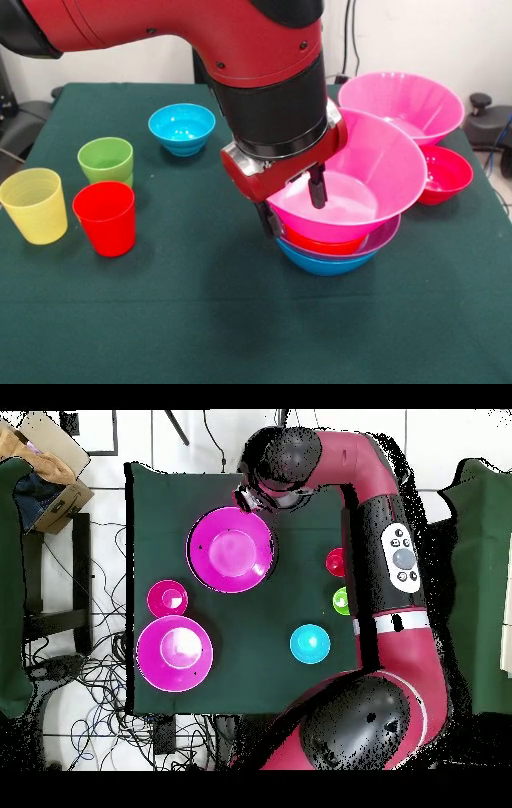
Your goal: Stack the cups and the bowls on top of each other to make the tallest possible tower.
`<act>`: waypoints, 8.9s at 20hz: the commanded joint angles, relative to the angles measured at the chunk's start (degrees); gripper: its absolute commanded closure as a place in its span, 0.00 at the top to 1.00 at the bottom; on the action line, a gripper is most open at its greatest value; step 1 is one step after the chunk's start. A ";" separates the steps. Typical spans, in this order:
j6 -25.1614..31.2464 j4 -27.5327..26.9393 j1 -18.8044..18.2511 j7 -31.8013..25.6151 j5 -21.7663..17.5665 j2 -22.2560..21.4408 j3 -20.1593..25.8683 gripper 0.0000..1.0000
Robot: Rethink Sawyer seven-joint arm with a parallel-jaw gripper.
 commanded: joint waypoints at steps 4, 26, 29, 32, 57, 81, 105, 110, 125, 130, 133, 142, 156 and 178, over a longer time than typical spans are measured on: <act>-20.71 7.33 4.91 17.94 -7.88 -9.92 -12.32 1.00; 17.56 -7.32 9.35 3.62 0.14 -10.11 -17.69 1.00; 20.40 -8.35 10.08 3.76 -0.94 -9.52 -17.83 1.00; 25.16 -11.84 10.75 2.35 -2.27 -9.46 -16.36 1.00; 12.22 7.13 3.77 7.43 11.14 -25.27 -12.44 1.00; -25.74 46.59 0.33 11.09 24.11 -47.66 -15.20 1.00; -7.93 38.78 11.24 30.83 24.00 -36.53 -26.94 1.00; -9.21 41.40 11.48 33.15 26.39 -35.15 -27.42 1.00; -32.83 57.17 7.91 31.42 29.32 -42.18 -26.77 1.00; -34.36 57.11 7.63 32.84 29.85 -42.65 -28.65 1.00; -34.65 54.90 7.55 32.26 28.45 -40.77 -29.38 1.00; -33.57 46.36 7.85 30.32 24.28 -32.47 -31.12 1.00; -37.69 47.74 8.81 29.40 24.29 -27.16 -30.72 1.00; -25.88 49.84 17.35 35.50 27.06 -30.88 -34.61 1.00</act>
